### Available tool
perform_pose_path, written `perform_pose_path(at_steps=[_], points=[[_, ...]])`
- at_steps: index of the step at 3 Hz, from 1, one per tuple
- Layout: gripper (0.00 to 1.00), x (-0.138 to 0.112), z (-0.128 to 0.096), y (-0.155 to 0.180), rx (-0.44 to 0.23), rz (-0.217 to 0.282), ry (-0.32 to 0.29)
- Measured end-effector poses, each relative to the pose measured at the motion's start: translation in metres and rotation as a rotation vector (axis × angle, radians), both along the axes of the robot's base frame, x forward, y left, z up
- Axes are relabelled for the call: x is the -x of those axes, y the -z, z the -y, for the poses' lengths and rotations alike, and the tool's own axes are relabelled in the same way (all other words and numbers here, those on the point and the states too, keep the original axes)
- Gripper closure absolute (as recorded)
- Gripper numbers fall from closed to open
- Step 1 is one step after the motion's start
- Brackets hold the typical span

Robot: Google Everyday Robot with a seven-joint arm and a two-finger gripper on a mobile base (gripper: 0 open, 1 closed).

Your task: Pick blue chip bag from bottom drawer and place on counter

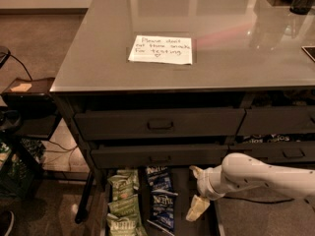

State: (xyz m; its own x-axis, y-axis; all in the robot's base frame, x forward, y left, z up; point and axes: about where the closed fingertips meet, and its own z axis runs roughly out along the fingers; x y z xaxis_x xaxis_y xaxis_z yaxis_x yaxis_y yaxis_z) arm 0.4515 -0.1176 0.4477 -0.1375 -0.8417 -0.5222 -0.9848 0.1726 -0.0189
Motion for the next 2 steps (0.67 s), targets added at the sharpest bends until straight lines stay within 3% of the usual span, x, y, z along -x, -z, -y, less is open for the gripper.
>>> perform_pose_path(at_steps=[1,2], points=[[0.0,0.0,0.0,0.001,0.0,0.0,-0.001],[0.0,-0.004,0.005,0.033,0.005,0.026,-0.027]])
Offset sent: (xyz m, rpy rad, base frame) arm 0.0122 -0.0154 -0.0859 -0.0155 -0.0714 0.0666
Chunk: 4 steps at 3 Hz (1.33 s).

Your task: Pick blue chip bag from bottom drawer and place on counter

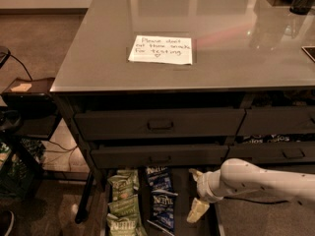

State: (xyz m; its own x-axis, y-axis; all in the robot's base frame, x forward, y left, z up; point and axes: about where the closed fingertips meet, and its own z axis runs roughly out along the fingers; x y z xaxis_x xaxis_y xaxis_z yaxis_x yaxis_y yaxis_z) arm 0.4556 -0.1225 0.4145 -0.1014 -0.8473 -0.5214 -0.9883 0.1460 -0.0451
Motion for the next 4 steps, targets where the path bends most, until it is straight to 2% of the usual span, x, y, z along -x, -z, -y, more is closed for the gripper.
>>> perform_pose_path(at_steps=[1,3,4], points=[[0.0,-0.005,-0.003,0.043,-0.025,0.037,-0.034],[0.0,-0.008,-0.027,0.131,-0.077,0.056,-0.089],[0.0,0.0,-0.049,0.182,-0.098,-0.014,-0.131]])
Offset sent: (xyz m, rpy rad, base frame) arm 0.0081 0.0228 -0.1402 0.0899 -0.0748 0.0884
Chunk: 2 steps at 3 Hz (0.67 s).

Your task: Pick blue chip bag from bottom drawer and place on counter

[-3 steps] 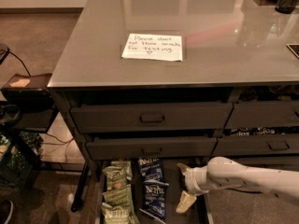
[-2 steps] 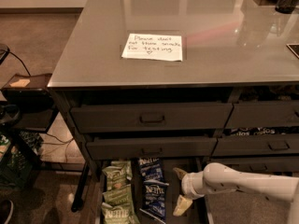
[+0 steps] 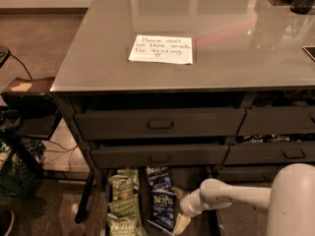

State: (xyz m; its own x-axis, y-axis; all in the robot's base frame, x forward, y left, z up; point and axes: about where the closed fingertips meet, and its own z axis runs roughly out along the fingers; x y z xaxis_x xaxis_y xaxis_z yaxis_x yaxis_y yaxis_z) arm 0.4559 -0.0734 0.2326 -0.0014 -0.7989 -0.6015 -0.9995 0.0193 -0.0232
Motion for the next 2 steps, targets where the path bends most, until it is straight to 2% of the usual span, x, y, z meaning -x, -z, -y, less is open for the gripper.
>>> perform_pose_path(at_steps=[2], points=[[0.0,0.004,-0.004,0.019,0.01,-0.01,-0.003]])
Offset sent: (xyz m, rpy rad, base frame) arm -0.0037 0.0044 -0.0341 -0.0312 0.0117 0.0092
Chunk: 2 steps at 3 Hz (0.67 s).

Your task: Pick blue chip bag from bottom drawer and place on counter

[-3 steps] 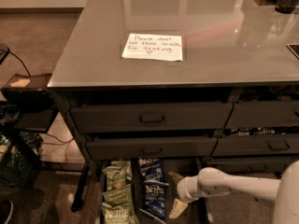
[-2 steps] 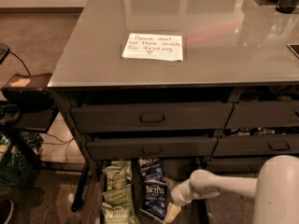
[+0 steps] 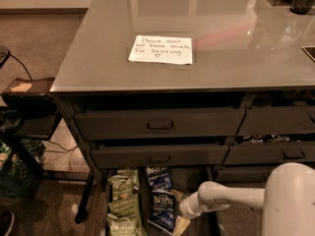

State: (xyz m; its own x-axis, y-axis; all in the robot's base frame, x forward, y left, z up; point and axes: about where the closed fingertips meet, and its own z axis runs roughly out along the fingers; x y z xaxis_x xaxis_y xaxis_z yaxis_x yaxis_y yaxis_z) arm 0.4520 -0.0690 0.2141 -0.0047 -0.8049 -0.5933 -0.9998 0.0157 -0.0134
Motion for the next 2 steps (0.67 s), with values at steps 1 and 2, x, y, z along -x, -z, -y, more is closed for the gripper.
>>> perform_pose_path(at_steps=[1,2], points=[[0.0,0.0,-0.005,0.016,0.002,0.019,0.011],[0.0,-0.002,-0.01,0.027,-0.003,0.042,0.021]])
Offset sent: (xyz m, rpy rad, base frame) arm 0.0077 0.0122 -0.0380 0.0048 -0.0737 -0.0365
